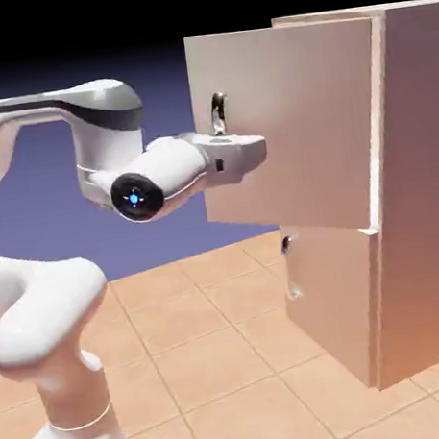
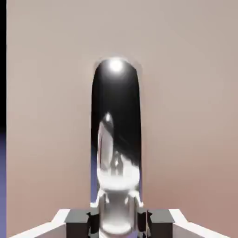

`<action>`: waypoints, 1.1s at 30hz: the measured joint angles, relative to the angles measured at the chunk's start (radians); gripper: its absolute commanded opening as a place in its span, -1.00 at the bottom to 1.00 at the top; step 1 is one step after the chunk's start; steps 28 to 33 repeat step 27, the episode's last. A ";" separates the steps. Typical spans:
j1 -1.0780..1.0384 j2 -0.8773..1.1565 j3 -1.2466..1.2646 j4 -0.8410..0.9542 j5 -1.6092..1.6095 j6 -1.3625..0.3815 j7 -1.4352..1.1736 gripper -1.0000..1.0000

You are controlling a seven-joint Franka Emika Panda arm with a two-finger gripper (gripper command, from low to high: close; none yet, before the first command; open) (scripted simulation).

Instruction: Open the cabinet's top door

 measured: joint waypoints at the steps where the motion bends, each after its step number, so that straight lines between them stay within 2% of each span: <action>1: -0.003 0.027 -0.036 0.012 -0.039 -0.040 -0.014 -1.00; 12: 0.041 0.416 -0.359 0.266 -0.407 -0.457 -0.182 -1.00; 25: 0.148 0.887 -0.559 0.701 -0.622 -0.908 -0.378 -1.00; 26: 0.151 0.906 -0.564 0.720 -0.627 -0.926 -0.387 1.00; 33: 0.151 0.906 -0.564 0.720 -0.627 -0.925 -0.386 1.00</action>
